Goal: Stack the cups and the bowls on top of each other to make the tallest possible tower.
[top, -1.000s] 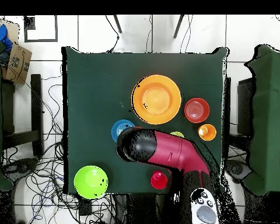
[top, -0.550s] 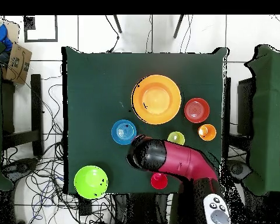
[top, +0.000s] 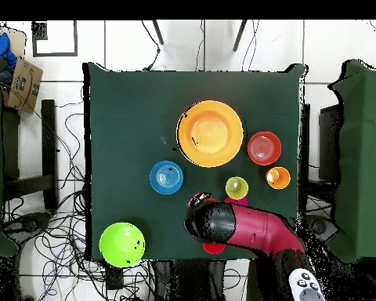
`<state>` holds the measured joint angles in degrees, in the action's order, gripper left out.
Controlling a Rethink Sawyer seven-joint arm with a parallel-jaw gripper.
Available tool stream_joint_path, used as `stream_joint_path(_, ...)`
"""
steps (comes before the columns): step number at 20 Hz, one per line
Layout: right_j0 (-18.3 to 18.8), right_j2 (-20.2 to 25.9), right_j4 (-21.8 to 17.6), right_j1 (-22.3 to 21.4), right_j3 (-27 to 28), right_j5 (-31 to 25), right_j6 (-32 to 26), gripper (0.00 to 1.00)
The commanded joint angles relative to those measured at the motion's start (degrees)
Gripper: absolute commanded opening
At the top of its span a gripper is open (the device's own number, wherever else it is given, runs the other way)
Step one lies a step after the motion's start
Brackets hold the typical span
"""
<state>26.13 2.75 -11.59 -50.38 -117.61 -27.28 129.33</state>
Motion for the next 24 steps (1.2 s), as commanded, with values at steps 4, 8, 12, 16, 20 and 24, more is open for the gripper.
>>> stream_joint_path(4, 1.3, 6.3, -9.1, 5.1, -5.1, 8.3, -4.5, 1.0)
stream_joint_path(8, 1.0, 6.0, -10.3, 6.0, -5.0, 9.3, -2.8, 1.0)
stream_joint_path(12, -0.2, 5.7, -10.4, 6.3, -4.8, 9.6, -1.1, 1.0)
stream_joint_path(16, -1.6, 4.8, -10.9, 7.9, -4.0, 10.8, 0.4, 1.0)
stream_joint_path(20, -3.1, 3.5, -11.6, 10.0, -3.5, 13.0, 2.0, 1.0)
stream_joint_path(24, -3.8, 3.0, -11.5, 11.4, -3.3, 14.1, 2.6, 1.0)
